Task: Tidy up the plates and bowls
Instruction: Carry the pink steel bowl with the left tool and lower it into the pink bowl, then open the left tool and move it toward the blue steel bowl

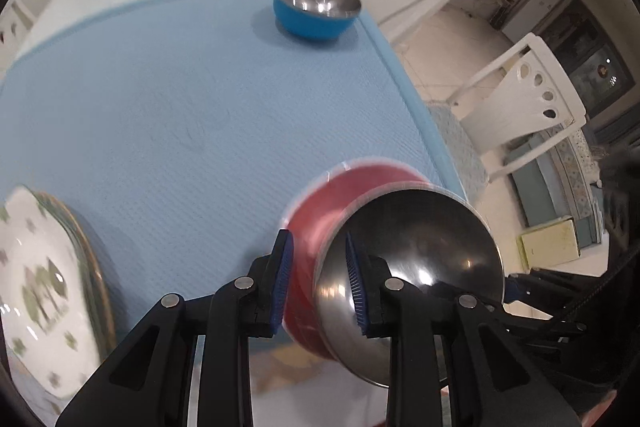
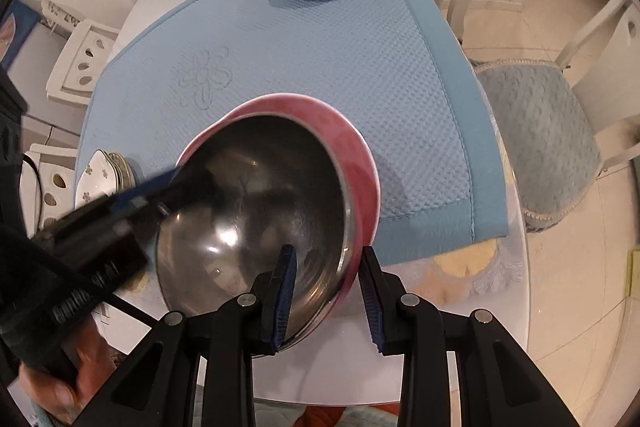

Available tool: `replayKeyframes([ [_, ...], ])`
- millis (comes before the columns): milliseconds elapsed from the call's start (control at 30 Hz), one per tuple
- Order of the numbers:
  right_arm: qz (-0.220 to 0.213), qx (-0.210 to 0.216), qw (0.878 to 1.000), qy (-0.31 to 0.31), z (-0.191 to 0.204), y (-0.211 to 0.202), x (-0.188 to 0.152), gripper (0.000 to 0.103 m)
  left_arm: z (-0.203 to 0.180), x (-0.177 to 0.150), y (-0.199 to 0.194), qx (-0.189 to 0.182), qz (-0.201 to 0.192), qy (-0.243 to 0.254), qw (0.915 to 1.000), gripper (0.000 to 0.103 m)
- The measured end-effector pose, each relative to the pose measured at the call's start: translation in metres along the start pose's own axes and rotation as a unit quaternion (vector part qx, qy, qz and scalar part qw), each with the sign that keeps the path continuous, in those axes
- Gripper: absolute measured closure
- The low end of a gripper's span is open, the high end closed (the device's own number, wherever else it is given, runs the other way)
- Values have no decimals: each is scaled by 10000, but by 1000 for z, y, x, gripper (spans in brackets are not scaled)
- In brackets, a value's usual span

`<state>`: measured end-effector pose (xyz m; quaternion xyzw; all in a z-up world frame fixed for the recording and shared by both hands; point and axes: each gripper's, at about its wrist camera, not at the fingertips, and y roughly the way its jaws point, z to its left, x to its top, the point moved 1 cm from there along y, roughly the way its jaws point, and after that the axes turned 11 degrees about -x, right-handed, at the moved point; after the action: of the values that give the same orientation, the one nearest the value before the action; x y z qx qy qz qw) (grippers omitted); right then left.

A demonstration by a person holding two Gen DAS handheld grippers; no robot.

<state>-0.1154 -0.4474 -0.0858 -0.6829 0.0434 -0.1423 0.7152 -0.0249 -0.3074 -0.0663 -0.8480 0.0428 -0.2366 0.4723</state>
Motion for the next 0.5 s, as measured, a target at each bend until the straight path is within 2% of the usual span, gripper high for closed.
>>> replayKeyframes([
  [133, -326, -244, 9989, -243, 3, -11, 1, 72, 13, 8, -11, 220, -162, 10, 9996, 76],
  [233, -293, 53, 9991, -303, 3, -11, 2, 72, 22, 6, -9, 115, -43, -146, 9998, 76],
  [333, -168, 177, 9993, -293, 1, -1, 1, 72, 24, 0, -4, -7, 41, -275, 9996, 76],
  [500, -262, 639, 9975, -121, -14, 1, 5, 72, 19, -8, 4, -15, 147, -273, 9995, 76],
])
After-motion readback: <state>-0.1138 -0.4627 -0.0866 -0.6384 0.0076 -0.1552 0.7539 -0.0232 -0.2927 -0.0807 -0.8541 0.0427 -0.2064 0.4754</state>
